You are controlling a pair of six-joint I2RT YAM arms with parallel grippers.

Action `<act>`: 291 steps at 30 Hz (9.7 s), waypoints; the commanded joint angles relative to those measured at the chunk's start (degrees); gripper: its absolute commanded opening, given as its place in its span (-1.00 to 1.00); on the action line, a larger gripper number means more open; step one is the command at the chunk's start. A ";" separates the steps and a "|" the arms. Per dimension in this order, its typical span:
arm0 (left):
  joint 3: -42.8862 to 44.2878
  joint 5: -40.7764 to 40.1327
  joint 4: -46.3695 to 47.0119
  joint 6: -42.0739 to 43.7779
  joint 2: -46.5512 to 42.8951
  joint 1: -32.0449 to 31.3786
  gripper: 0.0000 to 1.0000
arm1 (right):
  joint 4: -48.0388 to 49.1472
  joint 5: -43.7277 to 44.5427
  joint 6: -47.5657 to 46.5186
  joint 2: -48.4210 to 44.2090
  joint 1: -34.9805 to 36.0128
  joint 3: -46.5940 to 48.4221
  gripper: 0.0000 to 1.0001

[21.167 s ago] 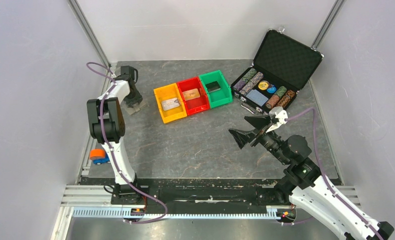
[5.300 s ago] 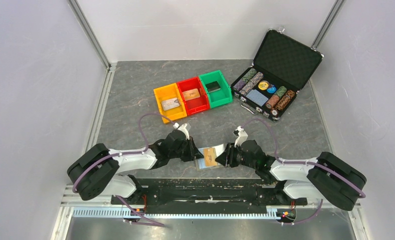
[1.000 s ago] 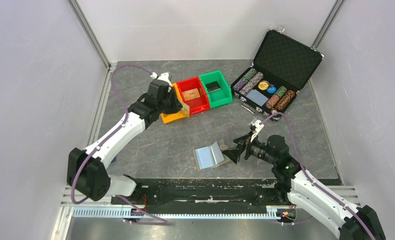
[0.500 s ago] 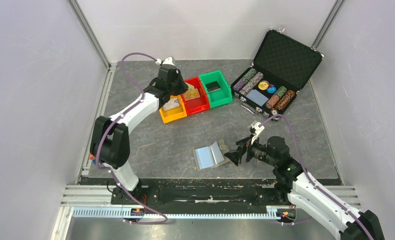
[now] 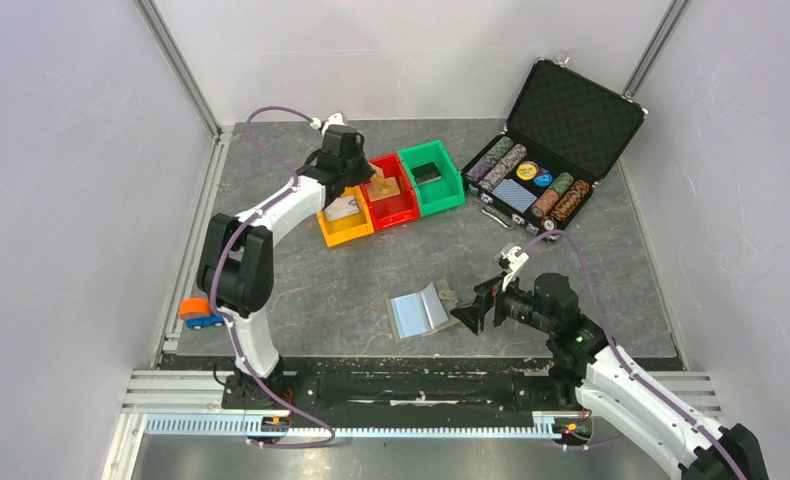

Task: Take the credit cards out of the card holder
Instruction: Place the credit card in the storage box, then remove the credit card from the card holder.

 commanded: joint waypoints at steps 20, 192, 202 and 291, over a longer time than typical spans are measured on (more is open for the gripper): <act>7.82 -2.26 -0.43 -7.33 8.46 0.84 -0.87 | -2.15 3.84 -0.49 2.89 -0.11 4.79 0.96; -35.42 3.53 -31.60 13.68 -66.07 0.07 1.00 | -9.55 53.13 15.70 45.43 34.25 27.44 -0.19; -35.42 3.40 -31.67 13.62 -65.95 0.09 1.00 | -11.68 55.12 13.44 39.39 28.59 24.16 -0.11; -48.87 23.64 23.70 -10.63 -22.05 -24.59 -0.07 | 18.64 23.78 21.58 33.74 15.70 -2.64 -0.47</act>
